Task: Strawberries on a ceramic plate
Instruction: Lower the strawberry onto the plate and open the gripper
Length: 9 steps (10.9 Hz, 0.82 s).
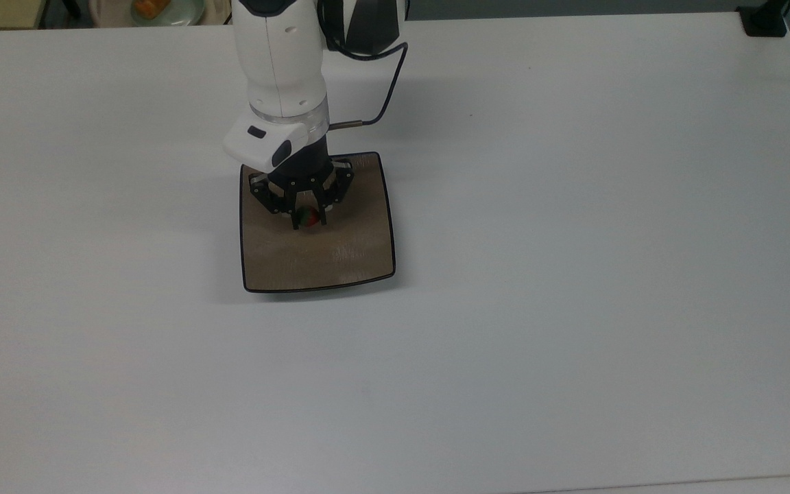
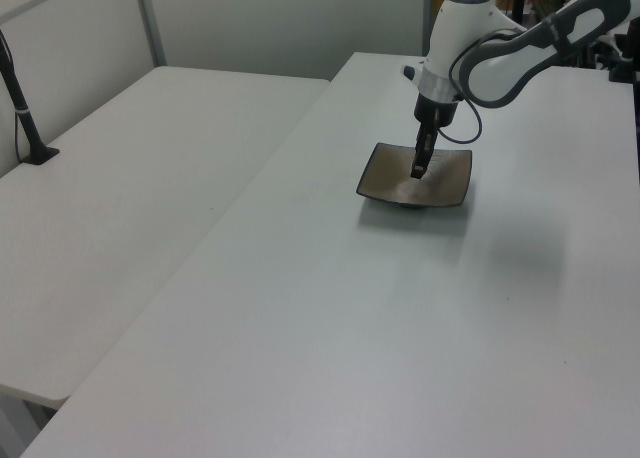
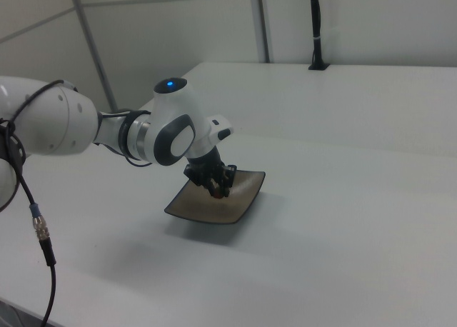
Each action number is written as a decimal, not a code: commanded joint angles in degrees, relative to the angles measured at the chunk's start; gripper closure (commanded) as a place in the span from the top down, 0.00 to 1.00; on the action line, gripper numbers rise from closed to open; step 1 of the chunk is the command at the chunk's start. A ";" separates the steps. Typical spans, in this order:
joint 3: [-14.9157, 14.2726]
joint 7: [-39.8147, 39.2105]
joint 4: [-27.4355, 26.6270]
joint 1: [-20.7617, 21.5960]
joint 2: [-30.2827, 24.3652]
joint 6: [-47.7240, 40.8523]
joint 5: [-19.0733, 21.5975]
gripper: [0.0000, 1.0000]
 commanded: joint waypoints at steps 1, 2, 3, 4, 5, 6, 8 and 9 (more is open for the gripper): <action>-0.60 -0.44 -0.34 0.61 0.68 2.93 -0.20 0.32; -0.60 -0.27 -0.34 0.61 0.77 2.93 -0.20 0.63; -0.69 -0.18 -0.34 0.70 0.85 2.93 -0.20 0.80; -0.60 -0.09 -0.34 0.79 0.77 2.84 -0.20 0.95; -0.69 0.00 -0.26 1.66 0.68 2.49 -0.20 1.00; -0.69 0.26 0.44 2.45 0.33 2.05 -0.03 1.00; -0.69 5.07 5.78 2.63 -0.72 -6.95 -0.20 1.00; -0.69 5.44 9.46 2.72 -1.42 -14.14 -0.29 1.00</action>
